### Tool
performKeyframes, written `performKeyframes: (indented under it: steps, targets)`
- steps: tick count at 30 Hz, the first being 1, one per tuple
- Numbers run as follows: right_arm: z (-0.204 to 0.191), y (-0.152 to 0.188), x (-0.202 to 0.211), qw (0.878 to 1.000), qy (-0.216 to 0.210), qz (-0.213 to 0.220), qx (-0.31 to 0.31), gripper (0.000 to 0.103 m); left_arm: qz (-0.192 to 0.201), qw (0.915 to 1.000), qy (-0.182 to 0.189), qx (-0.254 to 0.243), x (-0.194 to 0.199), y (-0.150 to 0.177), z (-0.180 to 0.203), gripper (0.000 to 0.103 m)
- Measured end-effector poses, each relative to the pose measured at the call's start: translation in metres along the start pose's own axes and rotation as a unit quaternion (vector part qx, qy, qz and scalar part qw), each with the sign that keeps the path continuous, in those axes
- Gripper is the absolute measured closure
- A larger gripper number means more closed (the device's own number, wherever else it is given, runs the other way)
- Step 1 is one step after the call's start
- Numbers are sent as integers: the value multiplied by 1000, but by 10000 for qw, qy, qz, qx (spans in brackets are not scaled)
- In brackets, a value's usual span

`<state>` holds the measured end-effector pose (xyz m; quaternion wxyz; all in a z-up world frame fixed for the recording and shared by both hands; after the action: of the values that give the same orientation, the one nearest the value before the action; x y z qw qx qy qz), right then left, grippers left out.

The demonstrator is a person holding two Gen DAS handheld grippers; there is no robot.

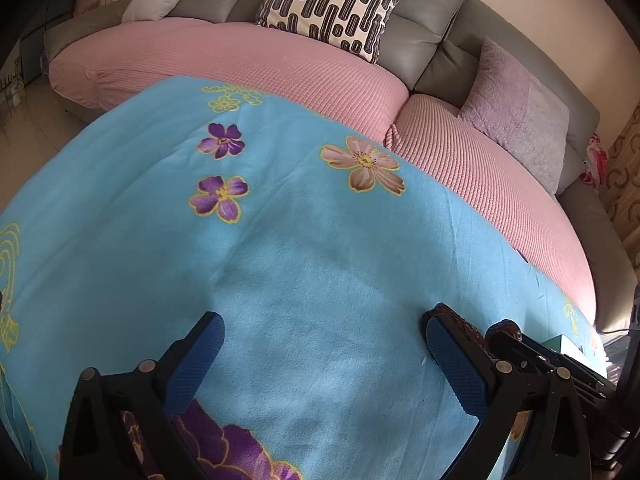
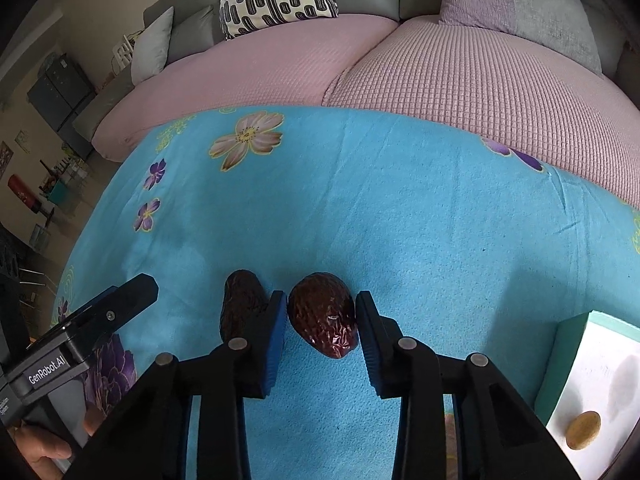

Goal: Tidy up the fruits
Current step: 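Close the right gripper on one dried date while the left gripper grasps the other date, then carry both dried dates over the white tray with both grippers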

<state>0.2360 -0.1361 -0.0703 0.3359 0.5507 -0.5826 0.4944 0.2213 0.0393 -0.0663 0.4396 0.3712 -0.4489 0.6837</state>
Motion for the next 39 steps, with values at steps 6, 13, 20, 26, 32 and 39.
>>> performKeyframes:
  steps: [6,13,20,26,32,39]
  targets:
    - [18,16,22,9990,291,251,-245,66,-124,9993,214,-281,-9,5,27,9]
    - [41,37,51,9952,527,572,-597,66,-261,9968,428,-615,-23,10,52,20]
    - [55,58,72,9906,747,801,-821,66,-367,9951,549,-733,-34,14,65,31]
    - [63,70,79,9883,696,891,-1027,66,-366,9941,548,-856,-40,15,75,47]
    - [69,82,82,9861,610,934,-1234,66,-356,9935,615,-884,-42,17,77,63]
    - [70,93,92,9829,604,1087,-1361,66,-377,9932,729,-831,-32,19,76,63]
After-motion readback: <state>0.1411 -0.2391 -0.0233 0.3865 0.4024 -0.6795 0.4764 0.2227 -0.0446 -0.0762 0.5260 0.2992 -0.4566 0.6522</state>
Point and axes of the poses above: each gripper's, at about its wrist camera, not at the fingertips, and x roughly against the way its jaws point, z to its right, y to its underside, the point moved 4 cm from there along -x, roughly the way its jaws point, and after that the axes turned 15 degrees about -z, right-handed, at the moved point
